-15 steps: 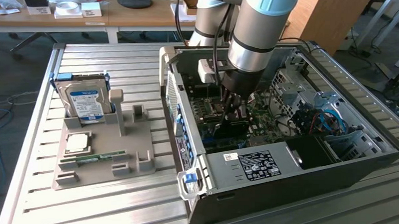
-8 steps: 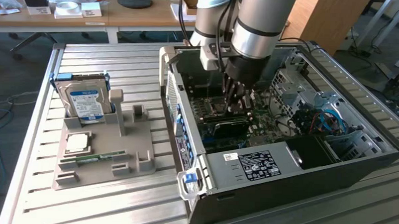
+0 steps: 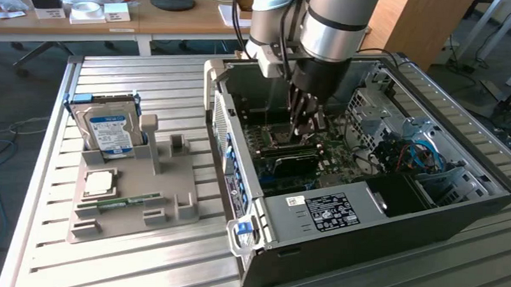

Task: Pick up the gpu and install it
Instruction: 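Press down on the gpu until it lock into place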

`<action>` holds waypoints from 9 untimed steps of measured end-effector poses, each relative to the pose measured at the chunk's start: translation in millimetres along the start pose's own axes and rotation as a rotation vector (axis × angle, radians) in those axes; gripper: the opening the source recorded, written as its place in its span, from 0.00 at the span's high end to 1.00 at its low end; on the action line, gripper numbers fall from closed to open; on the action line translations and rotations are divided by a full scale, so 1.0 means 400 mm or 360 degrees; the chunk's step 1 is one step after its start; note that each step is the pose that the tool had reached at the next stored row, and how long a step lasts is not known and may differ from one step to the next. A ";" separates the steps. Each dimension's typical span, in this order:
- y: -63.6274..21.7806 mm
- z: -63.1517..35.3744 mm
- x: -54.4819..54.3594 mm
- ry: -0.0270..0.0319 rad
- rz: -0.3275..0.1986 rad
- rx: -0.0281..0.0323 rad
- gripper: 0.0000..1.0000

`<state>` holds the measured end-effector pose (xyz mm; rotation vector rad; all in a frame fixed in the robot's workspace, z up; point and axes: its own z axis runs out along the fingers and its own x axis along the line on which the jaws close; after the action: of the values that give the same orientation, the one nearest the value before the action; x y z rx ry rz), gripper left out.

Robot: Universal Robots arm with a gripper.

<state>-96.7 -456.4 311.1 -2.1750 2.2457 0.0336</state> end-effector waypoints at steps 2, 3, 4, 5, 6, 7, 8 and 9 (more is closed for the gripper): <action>0.000 -0.007 0.000 0.00000 0.0000 0.00003 0.89; 0.000 -0.008 0.000 -0.00002 0.0000 0.00004 0.89; 0.000 -0.008 0.000 -0.00002 0.0000 0.00005 0.89; 0.000 -0.008 0.000 -0.00003 0.0000 0.00005 0.89; 0.000 -0.008 0.000 -0.00003 0.0000 0.00005 0.89; 0.000 -0.008 0.000 -0.00001 0.0000 0.00004 0.89; 0.000 -0.008 0.000 0.00000 0.0000 0.00004 0.89; 0.000 -0.011 0.000 0.00007 0.0000 0.00001 0.89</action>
<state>-96.7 -456.4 315.5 -2.1752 2.2460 0.0331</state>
